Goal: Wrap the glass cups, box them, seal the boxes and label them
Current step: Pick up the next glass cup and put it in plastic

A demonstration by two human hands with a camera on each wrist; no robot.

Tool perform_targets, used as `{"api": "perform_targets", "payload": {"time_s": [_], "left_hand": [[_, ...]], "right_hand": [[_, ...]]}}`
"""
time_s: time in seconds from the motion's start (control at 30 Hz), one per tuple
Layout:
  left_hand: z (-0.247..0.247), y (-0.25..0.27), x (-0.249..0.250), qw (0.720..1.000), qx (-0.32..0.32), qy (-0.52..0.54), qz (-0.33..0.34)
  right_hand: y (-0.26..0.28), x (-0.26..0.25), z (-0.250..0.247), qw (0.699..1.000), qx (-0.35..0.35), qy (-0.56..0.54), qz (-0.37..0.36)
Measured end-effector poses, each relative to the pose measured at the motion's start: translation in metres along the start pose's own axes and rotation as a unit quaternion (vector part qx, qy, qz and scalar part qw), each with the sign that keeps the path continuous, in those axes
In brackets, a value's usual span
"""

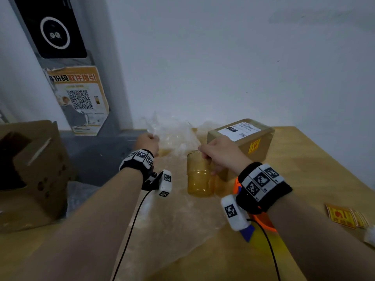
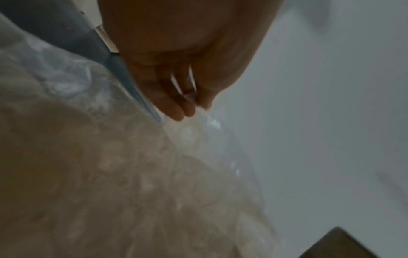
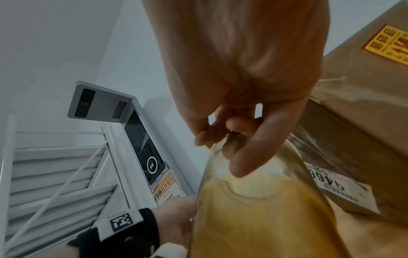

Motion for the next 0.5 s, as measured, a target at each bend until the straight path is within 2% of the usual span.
{"api": "perform_targets", "payload": {"time_s": [0.07,0.17,0.37,0.5], "left_hand": [[-0.020,0.006,0.024,0.993,0.073,0.082,0.053],[-0.046,0.013,0.050,0.973,0.114,0.173,0.103],[-0.077,0.032,0.078,0.954,0.086,0.250,0.139],[-0.105,0.059,0.071,0.945,0.089,0.288,0.123]], "right_hand": [[0.002,-0.001,-0.002,1.000,0.007,-0.007,-0.003],[0.011,-0.007,-0.004,1.000,0.018,-0.015,-0.011],[0.046,-0.023,-0.016,0.997,0.045,-0.050,-0.033],[0.080,-0.032,-0.043,0.988,0.106,-0.101,-0.052]]}}
Point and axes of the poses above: each hand's wrist, its own y-axis away from the middle knuckle, its own z-axis out of the palm, x = y × z, the point moved 9 cm from there along -y, towards the middle knuckle, and after that the axes turned 15 degrees about y, right-handed, at the moved point
